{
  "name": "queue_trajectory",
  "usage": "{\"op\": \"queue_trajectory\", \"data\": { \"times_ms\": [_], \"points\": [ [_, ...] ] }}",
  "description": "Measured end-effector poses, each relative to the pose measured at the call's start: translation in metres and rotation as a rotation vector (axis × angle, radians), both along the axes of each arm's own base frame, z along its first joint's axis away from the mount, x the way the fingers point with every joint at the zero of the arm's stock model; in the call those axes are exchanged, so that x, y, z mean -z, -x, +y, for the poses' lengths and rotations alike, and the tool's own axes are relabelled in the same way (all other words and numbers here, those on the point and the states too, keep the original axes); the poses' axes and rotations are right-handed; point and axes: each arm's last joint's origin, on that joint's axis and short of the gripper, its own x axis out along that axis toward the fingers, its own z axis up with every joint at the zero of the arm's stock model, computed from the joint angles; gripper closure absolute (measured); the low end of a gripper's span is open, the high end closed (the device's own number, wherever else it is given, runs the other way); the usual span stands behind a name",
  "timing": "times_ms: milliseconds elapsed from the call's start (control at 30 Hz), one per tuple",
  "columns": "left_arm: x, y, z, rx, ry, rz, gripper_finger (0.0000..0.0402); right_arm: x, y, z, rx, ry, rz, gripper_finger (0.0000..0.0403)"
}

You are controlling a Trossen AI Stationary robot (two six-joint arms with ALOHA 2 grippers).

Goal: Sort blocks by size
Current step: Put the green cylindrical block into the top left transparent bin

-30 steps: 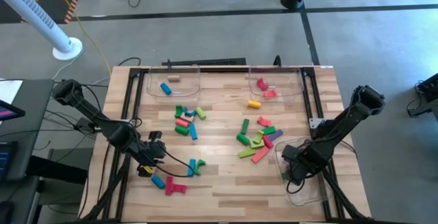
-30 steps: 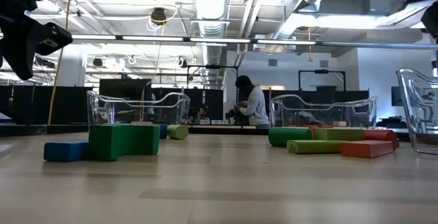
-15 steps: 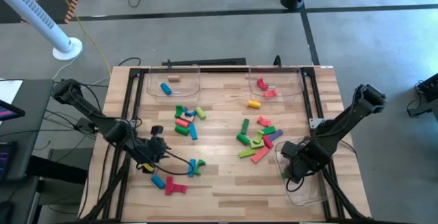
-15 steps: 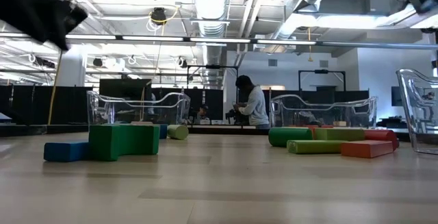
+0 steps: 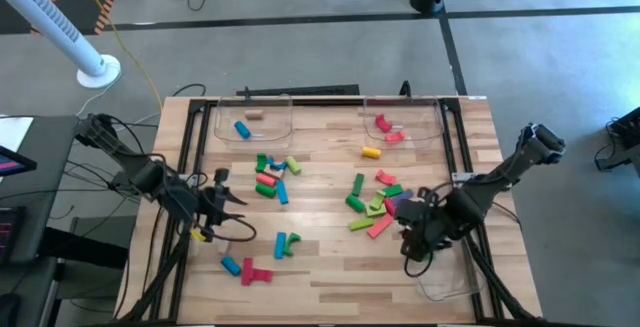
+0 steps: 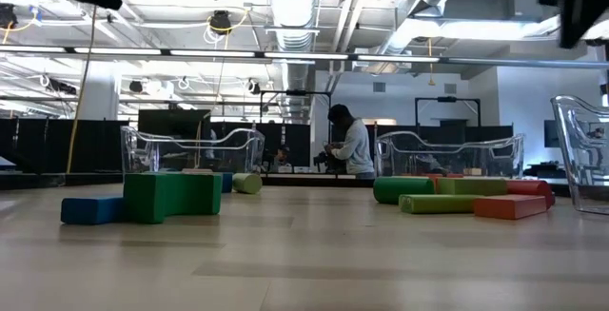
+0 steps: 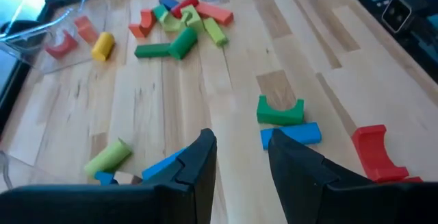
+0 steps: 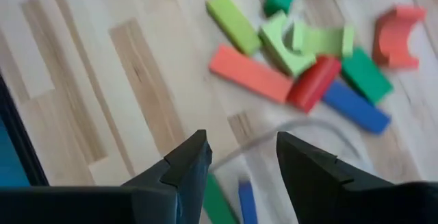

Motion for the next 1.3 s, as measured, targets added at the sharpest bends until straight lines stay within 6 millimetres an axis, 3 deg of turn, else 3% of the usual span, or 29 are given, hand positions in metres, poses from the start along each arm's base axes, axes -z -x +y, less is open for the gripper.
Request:
{"op": "queue_trajectory", "data": {
  "times_ms": [767, 1300],
  "points": [
    [-0.001, 0.002, 0.001, -0.020, 0.042, -0.005, 0.0275, 0.000, -0.040, -0.046, -0.120, 0.095, -0.101, 0.0203],
    [-0.001, 0.002, 0.001, -0.019, 0.042, -0.005, 0.0275, -0.004, -0.049, -0.046, -0.164, 0.104, -0.186, 0.0203]
  ]
}}
